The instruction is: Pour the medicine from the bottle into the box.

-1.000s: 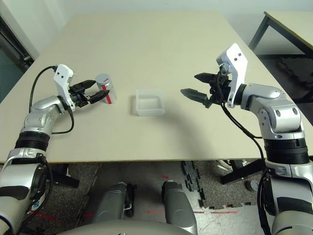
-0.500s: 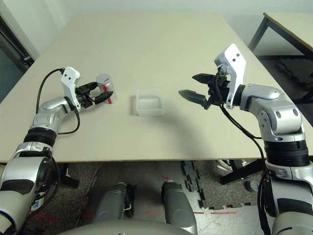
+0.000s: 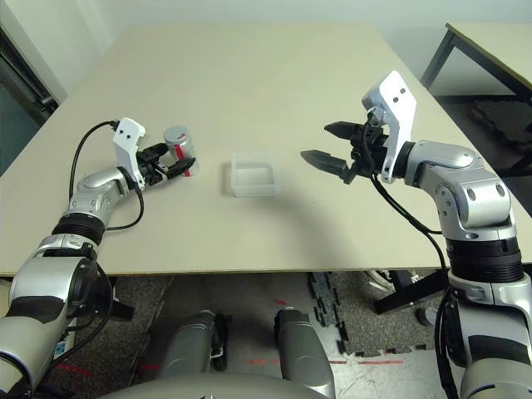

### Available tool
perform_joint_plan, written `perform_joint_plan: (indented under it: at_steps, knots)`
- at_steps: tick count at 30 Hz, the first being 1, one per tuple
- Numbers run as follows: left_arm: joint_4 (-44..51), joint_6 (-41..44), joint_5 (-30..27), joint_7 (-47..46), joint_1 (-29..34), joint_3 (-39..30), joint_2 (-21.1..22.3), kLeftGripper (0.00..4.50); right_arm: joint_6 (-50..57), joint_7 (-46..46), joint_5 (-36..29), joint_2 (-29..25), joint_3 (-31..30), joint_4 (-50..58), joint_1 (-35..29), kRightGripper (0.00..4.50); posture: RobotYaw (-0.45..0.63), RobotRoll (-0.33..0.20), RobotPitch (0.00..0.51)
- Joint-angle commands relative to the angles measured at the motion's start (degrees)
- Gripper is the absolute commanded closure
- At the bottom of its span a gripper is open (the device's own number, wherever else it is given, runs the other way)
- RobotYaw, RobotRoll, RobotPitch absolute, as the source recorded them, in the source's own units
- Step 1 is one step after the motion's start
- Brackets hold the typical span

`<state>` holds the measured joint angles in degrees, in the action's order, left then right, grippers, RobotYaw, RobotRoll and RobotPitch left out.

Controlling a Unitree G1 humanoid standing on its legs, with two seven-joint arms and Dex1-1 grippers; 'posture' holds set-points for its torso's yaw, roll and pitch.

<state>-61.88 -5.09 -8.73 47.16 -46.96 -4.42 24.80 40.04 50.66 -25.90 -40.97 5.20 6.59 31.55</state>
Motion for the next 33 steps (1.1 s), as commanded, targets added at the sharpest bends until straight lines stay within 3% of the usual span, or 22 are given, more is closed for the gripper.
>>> perform_joint_plan:
  at_steps: [1, 14, 33]
  knots:
    - [-2.3, -0.8, 1.2, -0.7, -1.5, 0.0, -0.7, 0.04, 0.4, -0.4, -0.6, 0.1, -0.3, 0.9, 0.8, 0.0, -0.14, 0.0, 0.081]
    - [-6.1, -2.3, 2.8, -2.7, -4.8, -0.1, -2.4, 0.04, 0.7, -1.7, -1.1, 0.8, -0.2, 1.6, 2.1, 0.0, -0.15, 0.0, 0.066]
    - [-8.0, -2.3, 3.6, -5.8, -4.3, -0.3, -4.1, 0.04, 0.9, -1.7, -1.0, 0.7, -0.4, 1.1, 3.8, 0.0, -0.14, 0.0, 0.057]
